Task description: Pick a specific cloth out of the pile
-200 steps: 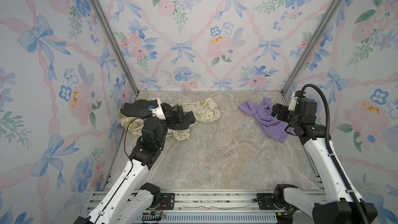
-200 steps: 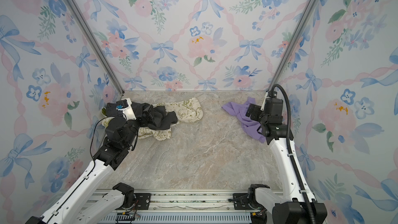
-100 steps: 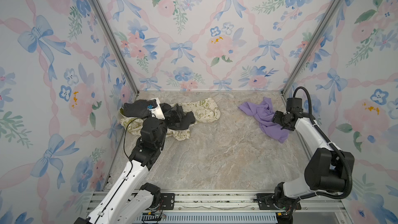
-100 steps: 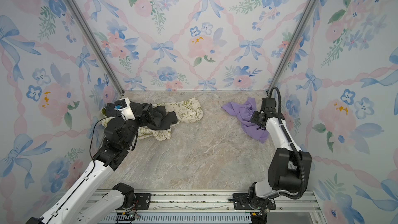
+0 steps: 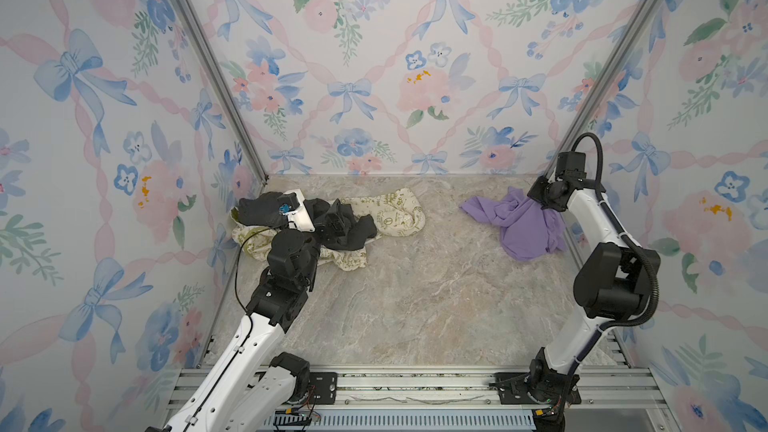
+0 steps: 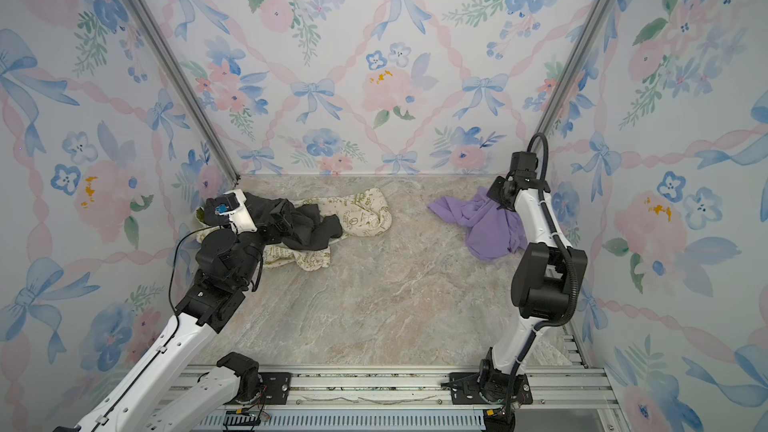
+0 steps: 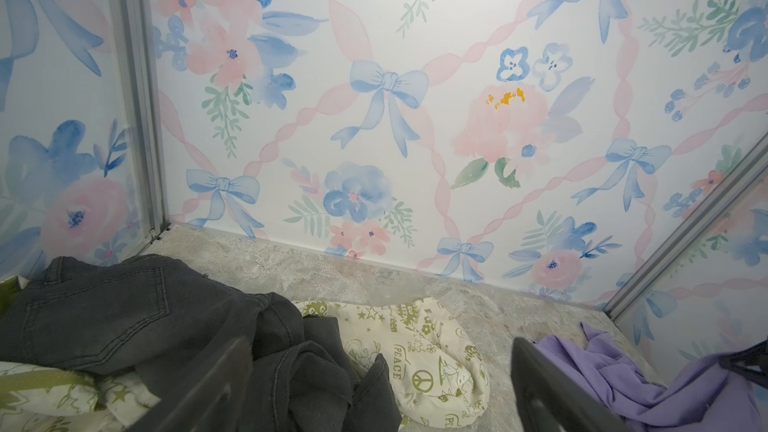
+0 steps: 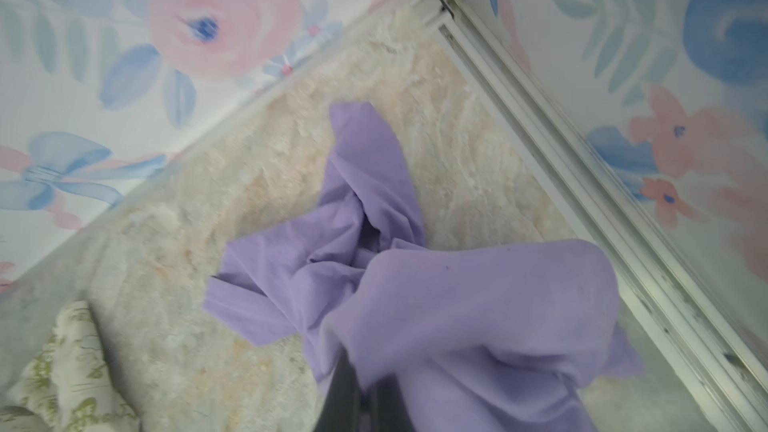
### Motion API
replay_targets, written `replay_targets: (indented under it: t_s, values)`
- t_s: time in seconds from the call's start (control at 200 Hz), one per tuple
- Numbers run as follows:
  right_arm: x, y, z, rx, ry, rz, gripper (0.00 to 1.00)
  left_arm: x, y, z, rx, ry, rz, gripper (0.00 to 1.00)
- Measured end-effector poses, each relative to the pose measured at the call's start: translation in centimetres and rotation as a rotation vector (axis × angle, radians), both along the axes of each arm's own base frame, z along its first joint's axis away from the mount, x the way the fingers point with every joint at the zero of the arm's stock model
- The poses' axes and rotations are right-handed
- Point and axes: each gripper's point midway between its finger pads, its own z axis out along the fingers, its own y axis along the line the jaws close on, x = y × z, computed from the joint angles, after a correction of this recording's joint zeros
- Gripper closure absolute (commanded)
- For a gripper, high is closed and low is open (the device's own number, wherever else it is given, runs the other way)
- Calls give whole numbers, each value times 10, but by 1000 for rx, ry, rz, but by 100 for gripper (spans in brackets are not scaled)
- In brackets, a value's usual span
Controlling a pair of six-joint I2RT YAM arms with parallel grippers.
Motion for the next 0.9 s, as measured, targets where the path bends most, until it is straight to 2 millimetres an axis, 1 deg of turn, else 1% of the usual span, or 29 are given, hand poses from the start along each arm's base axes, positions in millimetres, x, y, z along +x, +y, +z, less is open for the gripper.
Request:
replay_targets:
  t_s: [0.09, 0.14, 0.19, 0.265, 0.32, 0.36, 0.385, 0.41, 0.48, 0.5, 0.515, 0.55, 0.59, 0.665, 0.715, 0.77, 0.81, 0.835, 0.9]
  values:
    - [21, 6, 50, 14, -156, 36, 100, 0, 0, 0, 0, -1, 0, 2]
    - [27, 10, 72, 23, -228, 58, 100, 0, 0, 2, -2, -6, 0, 2]
    - [29, 15, 88, 30, -282, 85, 100, 0, 0, 2, -4, -10, 1, 2]
    - [29, 24, 107, 31, -344, 123, 97, 0, 0, 4, -5, -14, 0, 2]
    - [23, 30, 114, 19, -372, 147, 92, 0, 0, 4, -6, -16, 0, 2]
    - [16, 34, 115, 6, -376, 164, 87, 0, 0, 4, -6, -17, 0, 2]
    - [11, 37, 113, -6, -373, 177, 81, 0, 0, 5, -7, -19, 0, 2]
    - [5, 41, 110, -19, -365, 193, 77, 0, 0, 5, -8, -20, 0, 2]
    - [-12, 50, 92, -50, -314, 224, 75, 0, 0, 5, -8, -20, 0, 2]
    - [-18, 51, 84, -54, -290, 222, 70, 0, 0, 5, -7, -20, 0, 2]
    - [-22, 53, 78, -61, -274, 230, 65, 0, 0, 5, -7, -20, 0, 2]
    - [-33, 54, 60, -72, -222, 232, 51, 0, 0, 5, -7, -19, 0, 2]
    - [-47, 54, 36, -72, -156, 226, 43, 1, 0, 4, -7, -18, 0, 2]
    - [-77, 55, -11, -67, -23, 224, 32, 1, 0, 3, -6, -16, 0, 2]
    - [-100, 56, -43, -63, 70, 232, 27, 1, 0, 1, -5, -13, 0, 2]
    - [-124, 57, -68, -50, 147, 227, 22, 1, -1, -3, -3, -9, 0, 2]
    - [-139, 58, -80, -47, 190, 231, 20, 2, -1, -6, 0, -2, 0, 2]
    - [-147, 59, -84, -44, 207, 228, 18, 2, -1, -9, 1, 2, 0, 2]
    - [-159, 60, -83, -46, 207, 229, 11, 2, -1, -15, 5, 13, 0, 2]
